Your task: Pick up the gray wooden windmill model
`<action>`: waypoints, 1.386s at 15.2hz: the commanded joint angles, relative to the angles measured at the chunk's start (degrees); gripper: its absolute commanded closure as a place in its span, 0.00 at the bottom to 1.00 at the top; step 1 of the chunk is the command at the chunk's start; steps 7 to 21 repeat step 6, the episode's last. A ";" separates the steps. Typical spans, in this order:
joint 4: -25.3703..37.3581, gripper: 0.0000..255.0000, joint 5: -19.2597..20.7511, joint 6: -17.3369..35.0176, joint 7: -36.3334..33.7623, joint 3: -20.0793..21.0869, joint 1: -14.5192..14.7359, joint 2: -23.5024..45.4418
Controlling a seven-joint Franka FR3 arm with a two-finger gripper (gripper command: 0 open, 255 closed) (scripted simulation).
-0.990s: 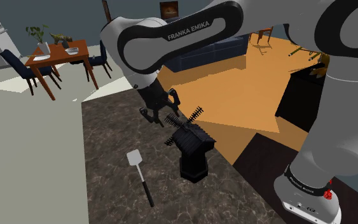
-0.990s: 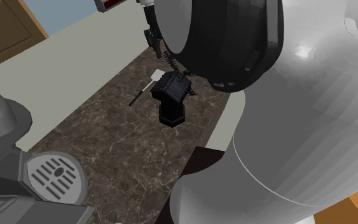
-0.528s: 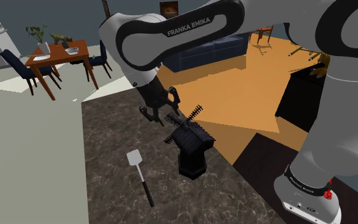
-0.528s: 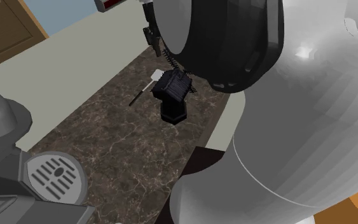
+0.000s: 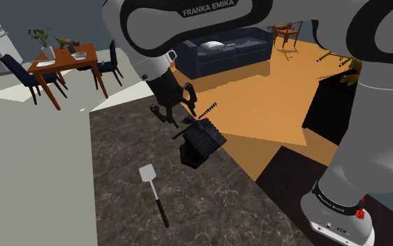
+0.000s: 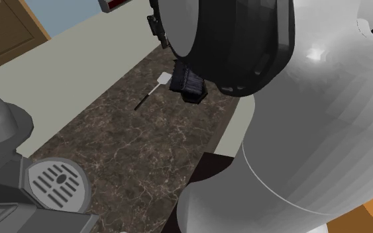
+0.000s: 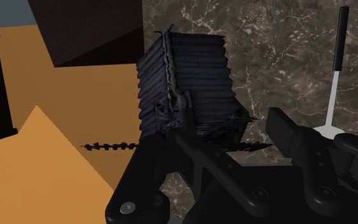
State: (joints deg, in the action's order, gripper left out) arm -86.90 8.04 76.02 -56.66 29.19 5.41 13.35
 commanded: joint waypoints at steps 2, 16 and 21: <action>2.71 1.00 0.12 -2.46 0.03 0.08 0.26 0.22; 4.76 1.00 0.25 -4.24 0.04 0.13 0.48 0.52; 4.76 1.00 0.25 -4.24 0.04 0.13 0.48 0.52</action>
